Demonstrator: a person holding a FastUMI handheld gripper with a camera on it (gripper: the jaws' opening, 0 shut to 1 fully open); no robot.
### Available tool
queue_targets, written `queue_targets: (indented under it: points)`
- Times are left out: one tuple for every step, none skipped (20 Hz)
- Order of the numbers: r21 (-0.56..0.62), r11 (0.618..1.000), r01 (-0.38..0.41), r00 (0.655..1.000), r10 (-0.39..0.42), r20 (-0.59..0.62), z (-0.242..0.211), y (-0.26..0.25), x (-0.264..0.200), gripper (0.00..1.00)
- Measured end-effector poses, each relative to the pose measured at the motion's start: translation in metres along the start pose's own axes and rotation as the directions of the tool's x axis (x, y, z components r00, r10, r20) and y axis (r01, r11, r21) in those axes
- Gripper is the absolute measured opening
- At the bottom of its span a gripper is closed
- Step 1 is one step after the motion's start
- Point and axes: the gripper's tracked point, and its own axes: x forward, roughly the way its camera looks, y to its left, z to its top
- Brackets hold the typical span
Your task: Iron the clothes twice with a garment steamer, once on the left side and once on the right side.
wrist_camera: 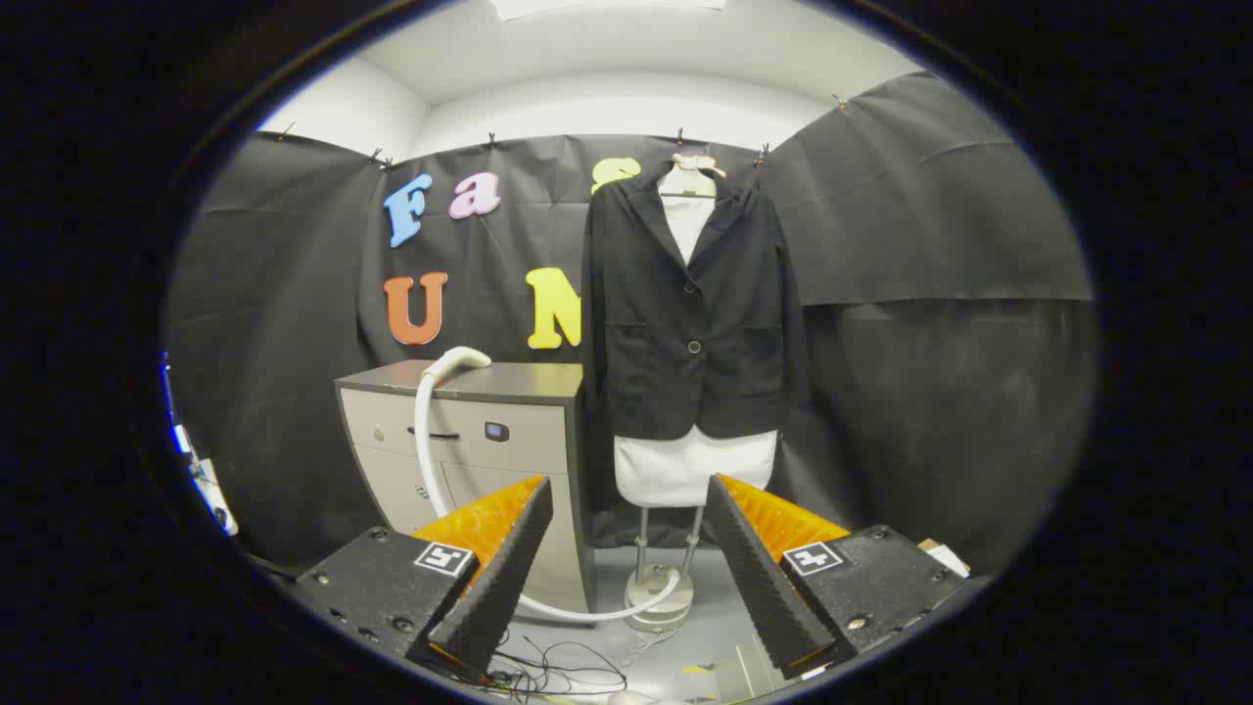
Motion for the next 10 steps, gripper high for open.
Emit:
queue_targets:
  points:
    - [0.000,1.000,0.001,1.000,-0.001,0.001,0.0001,-0.0002,-0.0002,1.00]
    - [-0.001,1.000,0.000,1.000,0.000,-0.001,0.0004,0.0002,-0.0007,1.00]
    - [-0.002,1.000,0.000,1.000,0.000,-0.002,-0.0008,0.0006,-0.0002,1.00]
    - [-0.002,1.000,0.001,1.000,-0.001,-0.002,-0.0006,0.0009,-0.0002,1.00]
    - [-0.001,1.000,0.000,1.000,0.000,-0.001,-0.0007,0.0011,-0.0011,1.00]
    - [-0.001,1.000,0.003,1.000,-0.003,-0.002,-0.0004,0.0015,-0.0013,1.00]
    - [0.002,1.000,0.004,1.000,-0.004,-0.005,-0.0015,0.0017,-0.0011,1.00]
    - [0.006,1.000,0.005,1.000,-0.005,-0.007,-0.0017,0.0023,-0.0010,1.00]
    - [0.010,1.000,0.006,1.000,-0.006,-0.010,-0.0016,0.0027,-0.0014,1.00]
    - [0.013,1.000,0.004,1.000,-0.004,-0.013,-0.0011,0.0036,-0.0006,1.00]
